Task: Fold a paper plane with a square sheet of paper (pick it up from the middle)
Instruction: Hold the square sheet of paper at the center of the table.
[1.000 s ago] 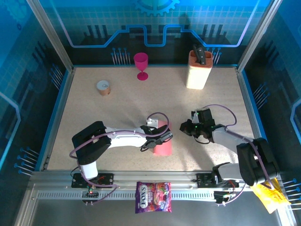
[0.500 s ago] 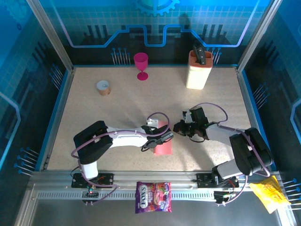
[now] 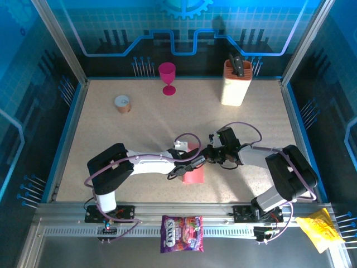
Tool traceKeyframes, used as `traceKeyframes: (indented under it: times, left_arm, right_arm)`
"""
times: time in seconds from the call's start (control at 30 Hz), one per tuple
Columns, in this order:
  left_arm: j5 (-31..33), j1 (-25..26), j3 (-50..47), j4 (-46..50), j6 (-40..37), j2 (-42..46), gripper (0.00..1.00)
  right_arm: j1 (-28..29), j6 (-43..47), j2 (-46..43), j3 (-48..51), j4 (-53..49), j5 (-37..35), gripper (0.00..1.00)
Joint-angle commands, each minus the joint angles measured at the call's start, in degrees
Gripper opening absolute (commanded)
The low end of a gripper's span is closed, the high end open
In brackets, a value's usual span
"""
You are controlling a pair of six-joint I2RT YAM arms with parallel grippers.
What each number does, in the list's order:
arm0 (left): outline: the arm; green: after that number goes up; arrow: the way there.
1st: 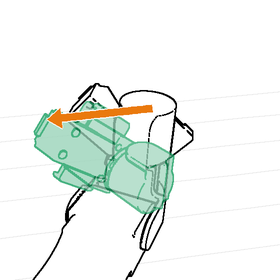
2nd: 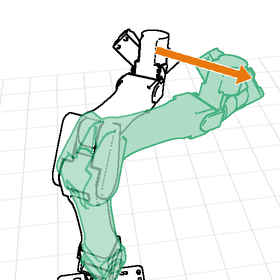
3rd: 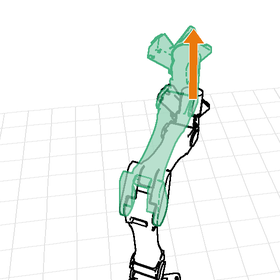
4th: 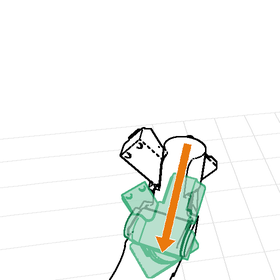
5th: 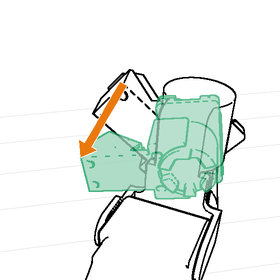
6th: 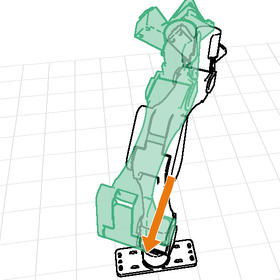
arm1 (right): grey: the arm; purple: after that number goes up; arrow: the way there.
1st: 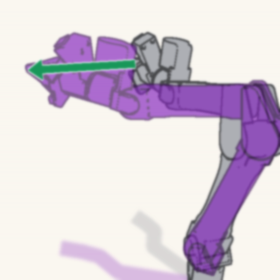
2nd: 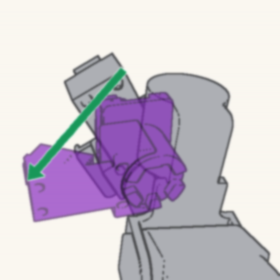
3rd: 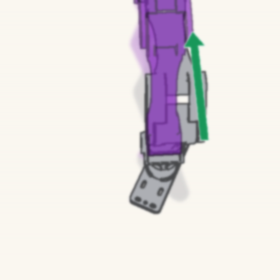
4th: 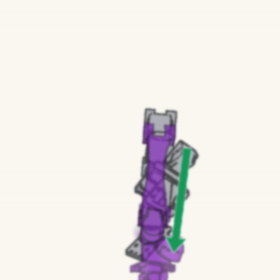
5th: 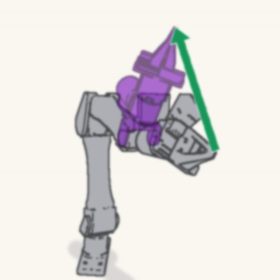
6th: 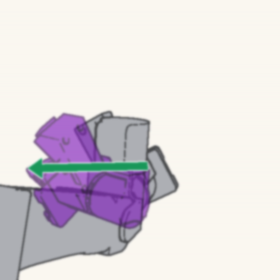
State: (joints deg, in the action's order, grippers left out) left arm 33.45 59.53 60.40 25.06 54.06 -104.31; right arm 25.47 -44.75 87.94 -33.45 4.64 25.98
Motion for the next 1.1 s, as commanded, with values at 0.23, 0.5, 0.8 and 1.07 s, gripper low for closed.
traceKeyframes:
  times: [0.23, 0.5, 0.8, 1.07]
  left_arm:
    - [1.5, 0.4, 1.4, 1.4, 1.1, -1.3, 0.77]
    - [1.6, 0.3, 1.4, 1.5, 1.2, -1.6, 0.77]
    - [1.5, 0.4, 1.4, 1.5, 1.2, -1.5, 0.77]
    - [1.4, 0.4, 1.7, 1.3, 0.8, -0.8, 0.78]
  right_arm:
    - [1.3, 1.1, 1.8, -1.7, 0.3, -0.1, 0.0]
    - [1.5, 1.4, 3.1, -1.9, 0.2, -0.1, 0.0]
    - [1.6, 2.0, 5.5, -2.5, -2.8, -2.4, 0.0]
    - [1.7, 3.7, 6.0, -3.6, -6.4, -5.9, 0.0]
